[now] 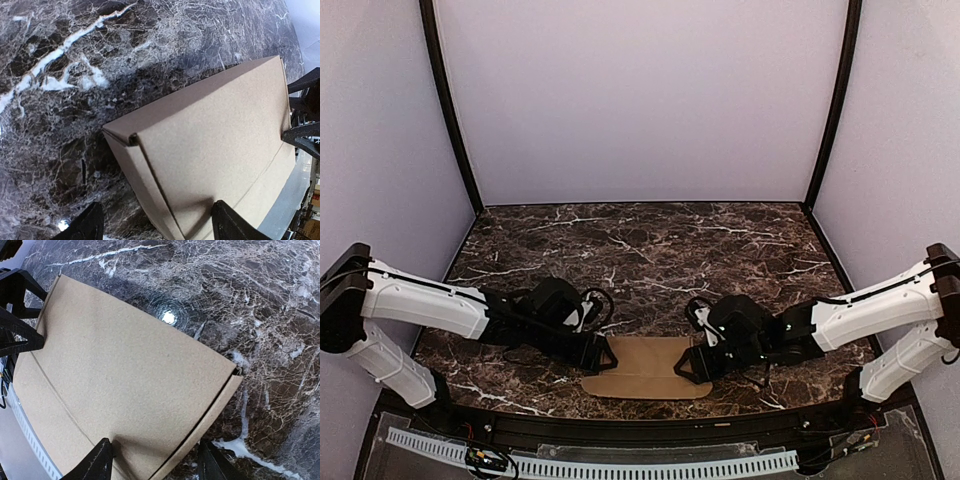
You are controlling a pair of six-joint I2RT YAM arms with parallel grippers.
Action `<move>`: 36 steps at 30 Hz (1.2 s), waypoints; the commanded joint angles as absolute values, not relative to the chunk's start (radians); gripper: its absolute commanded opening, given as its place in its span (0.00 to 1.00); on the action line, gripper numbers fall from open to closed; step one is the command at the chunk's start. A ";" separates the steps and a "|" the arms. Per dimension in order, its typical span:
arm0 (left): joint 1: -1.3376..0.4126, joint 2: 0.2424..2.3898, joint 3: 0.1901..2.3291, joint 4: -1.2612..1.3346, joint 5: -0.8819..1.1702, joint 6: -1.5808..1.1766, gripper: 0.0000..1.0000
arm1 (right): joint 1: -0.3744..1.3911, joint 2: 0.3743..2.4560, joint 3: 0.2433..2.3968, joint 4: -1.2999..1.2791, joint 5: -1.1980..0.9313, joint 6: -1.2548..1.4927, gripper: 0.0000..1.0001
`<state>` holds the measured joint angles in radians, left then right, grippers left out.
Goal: Fold the paper box
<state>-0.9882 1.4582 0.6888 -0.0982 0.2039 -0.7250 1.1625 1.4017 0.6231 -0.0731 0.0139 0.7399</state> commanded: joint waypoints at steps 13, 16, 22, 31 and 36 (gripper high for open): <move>-0.982 1.503 0.561 0.203 0.377 -0.857 0.42 | 1.158 1.439 0.572 -0.008 -0.056 0.783 0.47; -0.983 1.502 0.553 0.221 0.384 -0.868 0.30 | 1.157 1.434 0.566 -0.005 -0.067 0.787 0.39; -0.982 1.489 0.559 0.227 0.400 -0.879 0.15 | 1.155 1.410 0.570 0.016 -0.075 0.781 0.29; -0.982 1.438 0.561 0.201 0.371 -0.877 0.01 | 1.152 1.319 0.615 -0.055 -0.026 0.713 0.45; -0.980 1.432 0.546 0.227 0.361 -0.895 0.01 | 1.146 1.248 0.645 -0.135 0.039 0.629 0.55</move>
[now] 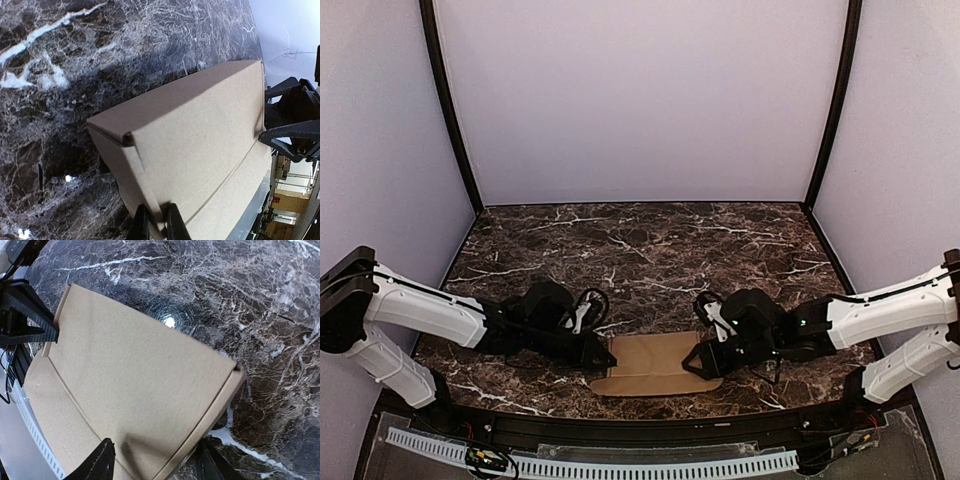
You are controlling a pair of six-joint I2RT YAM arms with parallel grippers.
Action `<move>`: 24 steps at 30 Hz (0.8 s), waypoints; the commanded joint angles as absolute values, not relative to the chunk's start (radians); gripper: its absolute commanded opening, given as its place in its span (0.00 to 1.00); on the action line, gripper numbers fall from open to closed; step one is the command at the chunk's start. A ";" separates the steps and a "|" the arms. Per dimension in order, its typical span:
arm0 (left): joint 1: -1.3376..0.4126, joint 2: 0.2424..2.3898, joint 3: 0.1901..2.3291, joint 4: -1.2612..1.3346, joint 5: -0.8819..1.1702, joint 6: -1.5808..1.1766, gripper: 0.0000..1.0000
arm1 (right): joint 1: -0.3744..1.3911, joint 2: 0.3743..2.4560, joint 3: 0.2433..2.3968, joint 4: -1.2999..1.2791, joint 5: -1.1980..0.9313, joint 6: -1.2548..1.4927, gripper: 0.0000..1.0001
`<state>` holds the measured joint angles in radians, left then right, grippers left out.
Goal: Fold the paper box
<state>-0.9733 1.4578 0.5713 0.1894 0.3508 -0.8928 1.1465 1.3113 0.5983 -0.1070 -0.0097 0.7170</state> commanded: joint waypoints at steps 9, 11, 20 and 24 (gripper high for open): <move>-0.945 1.418 0.485 0.350 0.402 -0.961 0.01 | 1.132 1.084 0.625 -0.205 0.090 0.475 0.67; -0.933 1.426 0.466 0.400 0.425 -0.987 0.01 | 1.131 1.042 0.623 -0.210 0.077 0.416 0.69; -0.881 1.504 0.386 0.729 0.559 -1.164 0.01 | 1.133 0.872 0.680 -0.209 -0.130 -0.010 0.75; -0.871 1.511 0.369 0.782 0.591 -1.239 0.01 | 1.143 0.843 0.692 -0.222 -0.184 -0.266 0.77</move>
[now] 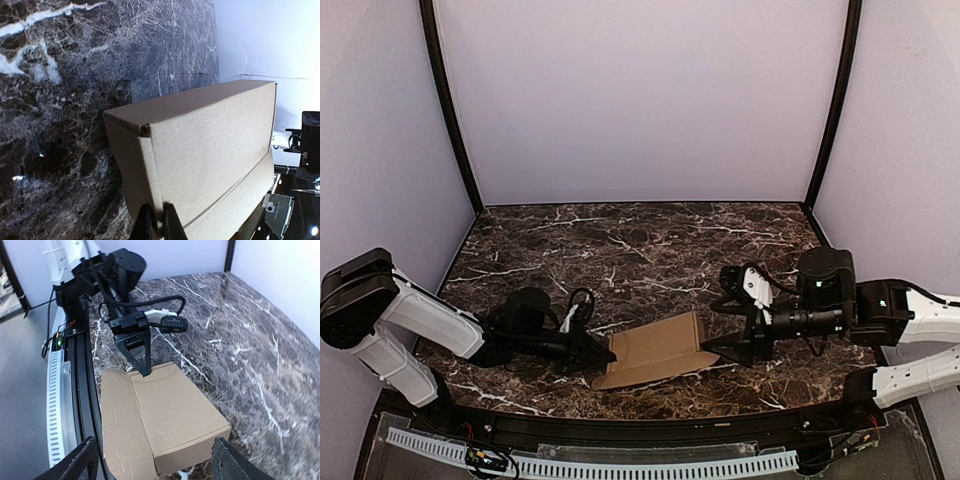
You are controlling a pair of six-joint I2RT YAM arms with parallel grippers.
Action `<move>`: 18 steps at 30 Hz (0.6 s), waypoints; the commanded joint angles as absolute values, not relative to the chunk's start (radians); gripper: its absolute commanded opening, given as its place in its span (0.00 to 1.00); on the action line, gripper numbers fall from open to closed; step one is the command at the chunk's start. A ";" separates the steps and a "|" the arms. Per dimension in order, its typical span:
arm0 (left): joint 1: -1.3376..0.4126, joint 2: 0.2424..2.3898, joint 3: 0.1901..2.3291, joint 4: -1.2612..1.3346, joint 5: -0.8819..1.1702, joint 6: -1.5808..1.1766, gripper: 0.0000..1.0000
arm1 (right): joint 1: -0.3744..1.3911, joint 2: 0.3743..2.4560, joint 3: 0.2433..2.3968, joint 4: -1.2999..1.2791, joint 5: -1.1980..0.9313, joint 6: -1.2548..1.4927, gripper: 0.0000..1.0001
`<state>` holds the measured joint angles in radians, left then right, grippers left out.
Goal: Fold the paper box
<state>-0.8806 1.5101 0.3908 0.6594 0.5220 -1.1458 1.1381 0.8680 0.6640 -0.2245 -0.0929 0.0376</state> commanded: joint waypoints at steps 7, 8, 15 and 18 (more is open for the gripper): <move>-0.863 1.450 0.344 0.760 0.653 -1.311 0.01 | 1.172 0.839 0.737 -0.316 -0.242 -0.623 0.86; -0.860 1.443 0.338 0.759 0.676 -1.314 0.01 | 1.182 0.842 0.749 -0.338 -0.242 -0.652 0.89; -0.857 1.336 0.295 0.672 0.784 -1.330 0.01 | 1.258 0.814 0.777 -0.432 -0.145 -0.794 0.96; -0.857 1.282 0.296 0.582 0.811 -1.307 0.01 | 1.318 0.824 0.750 -0.424 -0.059 -0.864 0.98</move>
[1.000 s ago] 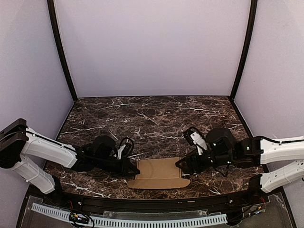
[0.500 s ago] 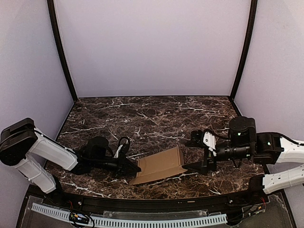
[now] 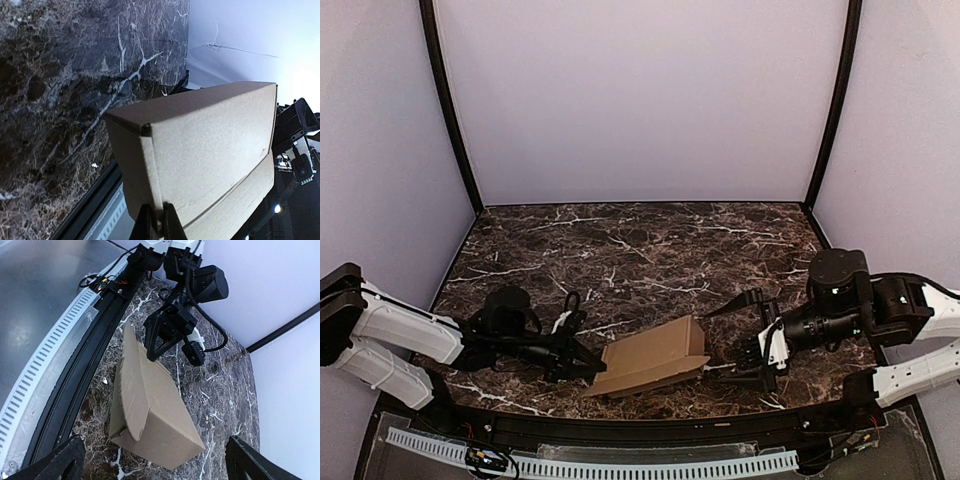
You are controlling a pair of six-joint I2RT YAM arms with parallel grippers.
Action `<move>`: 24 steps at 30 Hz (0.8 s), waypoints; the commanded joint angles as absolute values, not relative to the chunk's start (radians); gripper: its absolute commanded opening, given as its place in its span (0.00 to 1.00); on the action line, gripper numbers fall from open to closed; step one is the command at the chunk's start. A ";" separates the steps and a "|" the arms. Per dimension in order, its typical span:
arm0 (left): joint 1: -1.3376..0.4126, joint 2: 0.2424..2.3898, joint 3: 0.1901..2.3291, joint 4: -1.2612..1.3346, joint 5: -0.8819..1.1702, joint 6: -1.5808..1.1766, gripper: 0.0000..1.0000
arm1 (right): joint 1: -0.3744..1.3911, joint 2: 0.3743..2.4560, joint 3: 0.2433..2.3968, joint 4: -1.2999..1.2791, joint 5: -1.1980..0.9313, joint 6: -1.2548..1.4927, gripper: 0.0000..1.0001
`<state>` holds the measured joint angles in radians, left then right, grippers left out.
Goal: Fold the paper box
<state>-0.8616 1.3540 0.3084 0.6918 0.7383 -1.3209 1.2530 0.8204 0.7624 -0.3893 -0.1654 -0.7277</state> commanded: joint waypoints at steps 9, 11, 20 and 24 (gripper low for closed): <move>-0.857 1.137 0.342 0.265 0.871 -1.219 0.01 | 1.412 0.911 0.732 -0.326 0.110 -1.118 0.98; -0.857 1.120 0.350 0.220 0.876 -1.201 0.01 | 1.413 0.936 0.727 -0.290 0.106 -1.151 0.99; -0.857 1.071 0.362 0.125 0.887 -1.158 0.01 | 1.459 1.030 0.711 -0.195 0.063 -1.193 0.99; -0.857 1.056 0.369 0.100 0.885 -1.146 0.01 | 1.494 1.053 0.710 -0.177 0.066 -1.180 0.99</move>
